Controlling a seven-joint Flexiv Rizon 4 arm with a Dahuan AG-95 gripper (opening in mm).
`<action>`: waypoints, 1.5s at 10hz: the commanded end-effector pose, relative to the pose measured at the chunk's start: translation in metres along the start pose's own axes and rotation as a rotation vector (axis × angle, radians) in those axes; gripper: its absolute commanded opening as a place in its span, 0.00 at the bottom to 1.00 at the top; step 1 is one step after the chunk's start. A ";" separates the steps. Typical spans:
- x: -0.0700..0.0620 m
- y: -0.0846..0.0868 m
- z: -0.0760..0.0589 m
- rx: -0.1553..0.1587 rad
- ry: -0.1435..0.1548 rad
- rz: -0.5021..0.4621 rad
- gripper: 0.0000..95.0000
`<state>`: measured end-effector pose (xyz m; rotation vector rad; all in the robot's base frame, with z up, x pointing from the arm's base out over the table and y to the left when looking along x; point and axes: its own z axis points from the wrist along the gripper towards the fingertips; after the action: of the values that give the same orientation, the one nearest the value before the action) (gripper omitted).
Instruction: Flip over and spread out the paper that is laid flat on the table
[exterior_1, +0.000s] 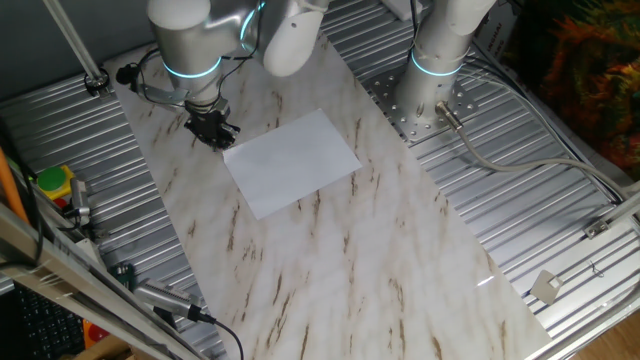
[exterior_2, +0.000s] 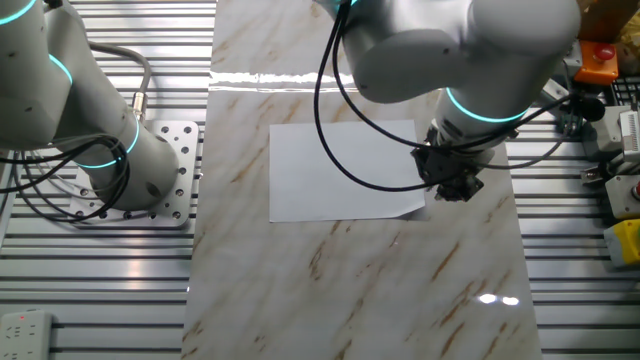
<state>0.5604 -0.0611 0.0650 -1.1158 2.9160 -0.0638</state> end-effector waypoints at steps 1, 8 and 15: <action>0.001 0.000 0.003 -0.002 -0.001 0.001 0.20; 0.006 0.000 0.022 0.000 -0.010 -0.010 0.20; 0.011 -0.001 0.028 -0.003 -0.008 -0.014 0.20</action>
<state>0.5543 -0.0702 0.0362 -1.1341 2.9022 -0.0570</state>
